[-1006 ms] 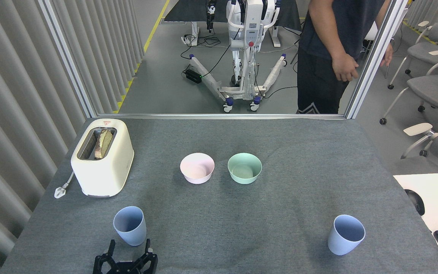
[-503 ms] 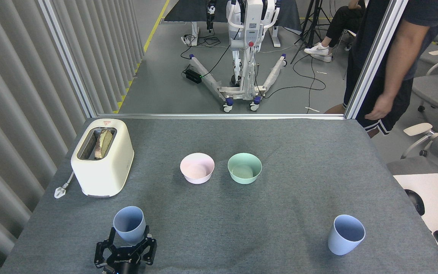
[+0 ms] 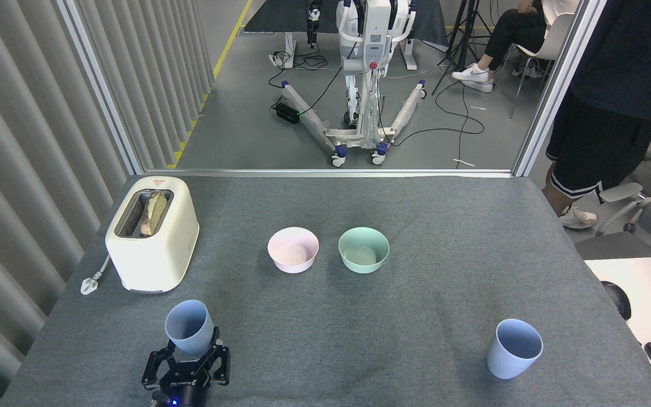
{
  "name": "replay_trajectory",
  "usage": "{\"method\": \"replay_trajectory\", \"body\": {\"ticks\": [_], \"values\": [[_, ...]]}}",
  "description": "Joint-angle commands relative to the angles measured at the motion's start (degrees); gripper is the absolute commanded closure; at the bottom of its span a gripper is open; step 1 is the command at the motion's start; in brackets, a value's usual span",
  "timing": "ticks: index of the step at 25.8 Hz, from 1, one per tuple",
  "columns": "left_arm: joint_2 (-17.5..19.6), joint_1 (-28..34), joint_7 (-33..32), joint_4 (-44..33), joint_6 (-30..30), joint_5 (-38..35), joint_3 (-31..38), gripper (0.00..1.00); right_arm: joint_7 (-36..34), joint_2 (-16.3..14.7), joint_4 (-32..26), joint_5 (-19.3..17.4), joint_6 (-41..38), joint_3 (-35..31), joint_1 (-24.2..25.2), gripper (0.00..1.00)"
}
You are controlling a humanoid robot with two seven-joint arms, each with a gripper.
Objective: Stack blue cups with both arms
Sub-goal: 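Close the left gripper around the blue cup near it, then slide the held blue cup toward the table's middle with the left gripper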
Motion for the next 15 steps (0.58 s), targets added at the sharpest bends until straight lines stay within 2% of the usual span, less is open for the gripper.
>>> {"method": "replay_trajectory", "body": {"ticks": [1, 3, 7, 9, 12, 15], "values": [[0.03, 2.58, 0.07, -6.74, -0.96, -0.09, -0.17, 0.52, 0.01, -0.02, 0.00, 0.00, -0.04, 0.01, -0.03, 0.00], [0.20, 5.92, 0.07, -11.31, -2.28, -0.35, -1.84, 0.52, 0.01, 0.07, 0.00, 0.00, -0.04, 0.01, -0.03, 0.00], [0.20, 11.54, 0.33, -16.32, -3.25, -1.76, -10.98, 0.52, 0.01, 0.16, 0.00, 0.00, -0.04, 0.10, -0.21, 0.00], [-0.24, 11.72, 0.51, -16.06, -3.16, -6.32, -14.50, 0.52, 0.01, 0.16, 0.00, 0.00, 0.04, 0.10, -0.21, 0.00], [-4.80, 11.01, 0.68, -13.25, -2.63, -15.55, -18.63, 0.51, 0.01, 0.07, 0.00, 0.00, -0.04, 0.10, -0.21, 0.00], [-9.11, 9.08, 0.68, -8.59, -2.81, -17.66, -19.51, 0.50, 0.01, 0.07, 0.00, 0.09, -0.04, 0.10, -0.21, 0.00]]}}
